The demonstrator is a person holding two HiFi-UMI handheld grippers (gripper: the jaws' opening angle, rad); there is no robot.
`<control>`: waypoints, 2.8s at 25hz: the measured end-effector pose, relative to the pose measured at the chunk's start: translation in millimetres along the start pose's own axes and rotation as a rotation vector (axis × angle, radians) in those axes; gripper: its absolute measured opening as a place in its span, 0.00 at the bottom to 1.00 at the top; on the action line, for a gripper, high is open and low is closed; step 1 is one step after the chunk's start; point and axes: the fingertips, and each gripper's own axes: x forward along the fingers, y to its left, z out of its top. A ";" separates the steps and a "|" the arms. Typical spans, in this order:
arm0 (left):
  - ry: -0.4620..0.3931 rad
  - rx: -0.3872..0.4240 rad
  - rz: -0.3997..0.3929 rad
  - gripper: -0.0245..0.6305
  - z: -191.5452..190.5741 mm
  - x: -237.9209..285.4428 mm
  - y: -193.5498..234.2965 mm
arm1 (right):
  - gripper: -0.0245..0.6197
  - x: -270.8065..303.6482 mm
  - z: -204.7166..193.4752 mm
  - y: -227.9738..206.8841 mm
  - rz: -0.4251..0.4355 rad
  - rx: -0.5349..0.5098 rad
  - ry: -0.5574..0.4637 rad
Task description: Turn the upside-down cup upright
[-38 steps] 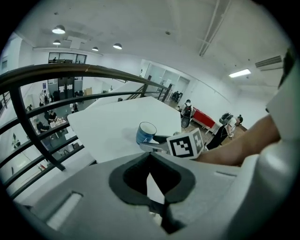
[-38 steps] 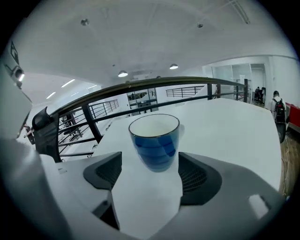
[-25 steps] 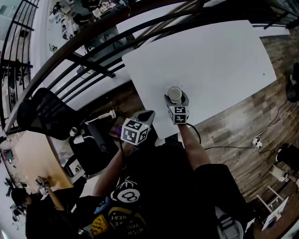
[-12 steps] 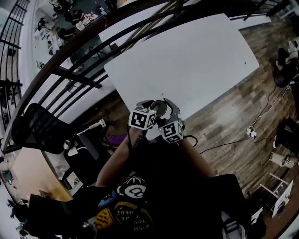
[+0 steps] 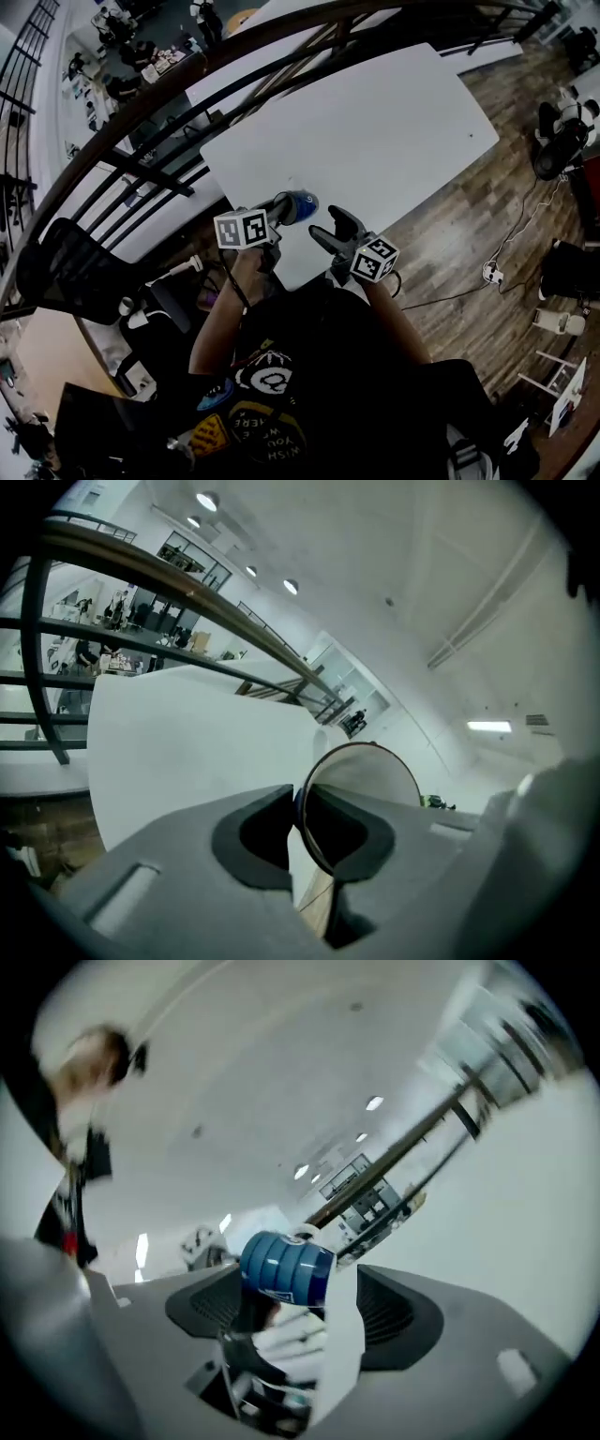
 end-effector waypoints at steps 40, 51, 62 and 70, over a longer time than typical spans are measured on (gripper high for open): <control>0.018 0.109 0.282 0.04 -87.2 -105.6 95.9 | 0.63 126.8 -94.6 -148.2 -0.280 -0.526 0.429; 0.122 0.226 0.076 0.04 -106.8 -70.9 62.6 | 0.04 -25.8 -158.2 -38.9 -0.445 -0.199 0.348; 0.006 0.430 0.091 0.04 -118.0 -76.4 -40.8 | 0.04 -58.4 -79.9 45.7 -0.301 -0.259 0.137; -0.050 0.338 0.016 0.04 -215.5 -101.4 -151.2 | 0.04 -157.9 -99.6 87.5 -0.314 -0.184 0.099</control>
